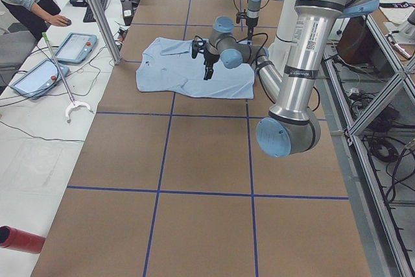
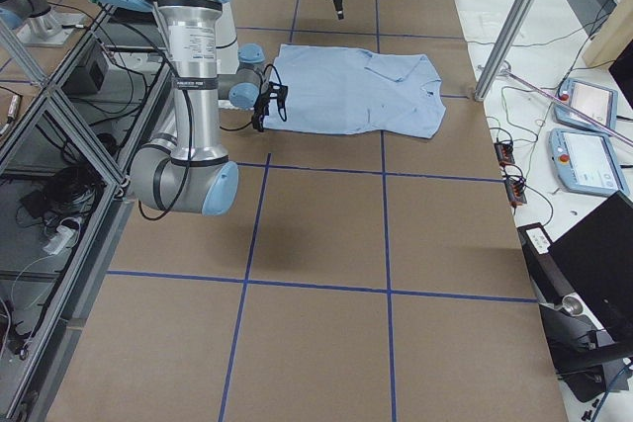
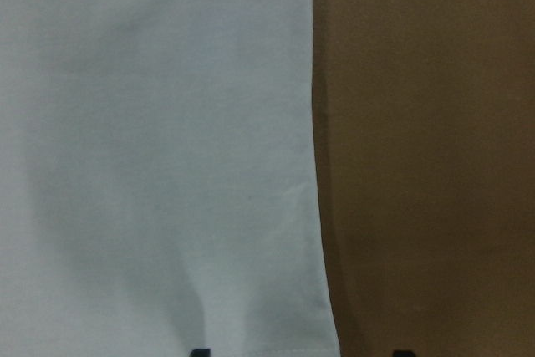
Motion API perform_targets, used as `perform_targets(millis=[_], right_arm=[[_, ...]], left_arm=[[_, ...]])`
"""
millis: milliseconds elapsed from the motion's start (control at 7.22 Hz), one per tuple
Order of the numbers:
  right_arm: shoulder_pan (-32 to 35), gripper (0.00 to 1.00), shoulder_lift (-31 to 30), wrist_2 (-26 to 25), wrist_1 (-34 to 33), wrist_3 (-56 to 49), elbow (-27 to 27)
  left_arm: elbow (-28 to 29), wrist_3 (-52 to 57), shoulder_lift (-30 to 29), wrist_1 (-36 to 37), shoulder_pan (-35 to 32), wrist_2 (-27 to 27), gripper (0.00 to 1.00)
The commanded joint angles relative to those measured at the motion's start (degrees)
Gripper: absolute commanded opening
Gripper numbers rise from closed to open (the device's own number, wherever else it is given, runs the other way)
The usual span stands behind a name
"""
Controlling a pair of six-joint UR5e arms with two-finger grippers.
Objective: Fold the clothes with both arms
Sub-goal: 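Move both grippers to the shirt hem corners nearest the robot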
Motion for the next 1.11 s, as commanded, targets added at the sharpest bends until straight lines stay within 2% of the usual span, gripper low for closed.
perform_targets(millis=[0, 277, 554, 692, 830, 969], right_arm=[[0.01, 0.27, 0.05, 0.51, 0.00, 0.00, 0.04], [0.09, 0.25, 0.05, 0.69, 0.00, 0.00, 0.56], [0.09, 0.20, 0.14, 0.69, 0.00, 0.00, 0.48], [0.01, 0.14, 0.23, 0.78, 0.00, 0.00, 0.13], [0.01, 0.00, 0.23, 1.21, 0.00, 0.00, 0.13], [0.01, 0.00, 0.23, 1.31, 0.00, 0.00, 0.22]], left_arm=[[0.04, 0.03, -0.02, 0.00, 0.07, 0.00, 1.00], [0.30, 0.03, -0.02, -0.09, 0.07, 0.00, 1.00], [0.56, 0.03, -0.11, -0.09, 0.07, 0.09, 1.00], [0.74, 0.03, -0.11, -0.09, 0.15, 0.09, 1.00], [0.83, 0.03, -0.11, -0.09, 0.16, 0.26, 1.00], [0.91, -0.06, -0.02, -0.09, 0.24, 0.26, 1.00]])
